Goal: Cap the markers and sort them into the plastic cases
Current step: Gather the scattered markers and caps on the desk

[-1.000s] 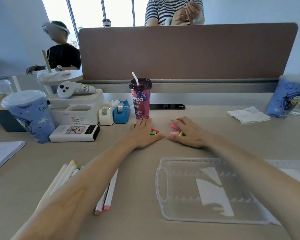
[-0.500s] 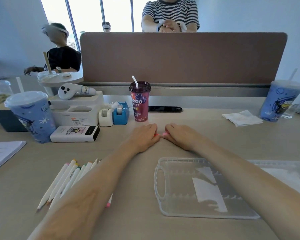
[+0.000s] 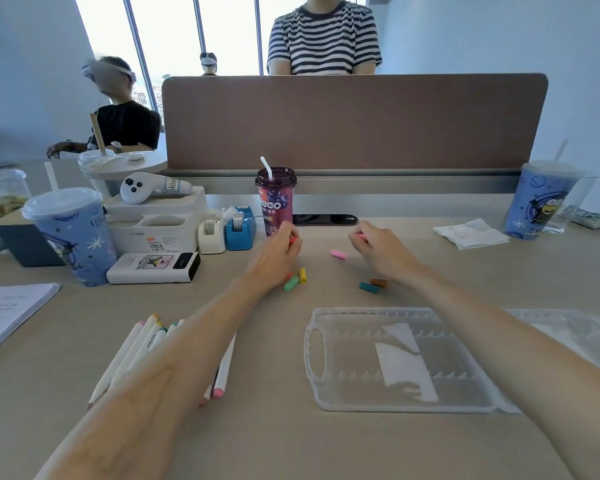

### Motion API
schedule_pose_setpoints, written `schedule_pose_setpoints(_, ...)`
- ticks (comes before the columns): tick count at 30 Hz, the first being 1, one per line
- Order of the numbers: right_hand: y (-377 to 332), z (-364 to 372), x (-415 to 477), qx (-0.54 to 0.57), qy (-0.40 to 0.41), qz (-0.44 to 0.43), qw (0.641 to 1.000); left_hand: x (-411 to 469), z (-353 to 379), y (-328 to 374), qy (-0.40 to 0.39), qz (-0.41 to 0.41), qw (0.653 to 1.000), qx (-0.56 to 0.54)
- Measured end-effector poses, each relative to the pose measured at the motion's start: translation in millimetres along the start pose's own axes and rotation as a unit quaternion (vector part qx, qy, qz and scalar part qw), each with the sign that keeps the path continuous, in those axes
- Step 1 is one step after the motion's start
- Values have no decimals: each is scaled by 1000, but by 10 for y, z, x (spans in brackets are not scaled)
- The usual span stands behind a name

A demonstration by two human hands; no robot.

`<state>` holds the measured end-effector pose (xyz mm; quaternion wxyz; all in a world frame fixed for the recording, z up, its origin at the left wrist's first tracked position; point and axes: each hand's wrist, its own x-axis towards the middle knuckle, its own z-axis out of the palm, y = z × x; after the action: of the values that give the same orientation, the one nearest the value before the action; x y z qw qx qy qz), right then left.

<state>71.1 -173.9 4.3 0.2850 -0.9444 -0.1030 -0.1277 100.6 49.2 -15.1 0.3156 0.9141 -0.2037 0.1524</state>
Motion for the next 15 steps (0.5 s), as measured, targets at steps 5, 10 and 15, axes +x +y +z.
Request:
schedule_pose_setpoints(5,157,-185,-115,-112,-123,21,986,-20,-180,-159,-90,16,992,84)
schedule_pose_setpoints(10,172,-160,-239,-211,-203,24,956,-85,-182,-103,-207,-51,955,205)
schedule_pose_setpoints(15,160,-148,-336,-260,-210,-24,942,-147,-143,-111,-254,-2,937,239)
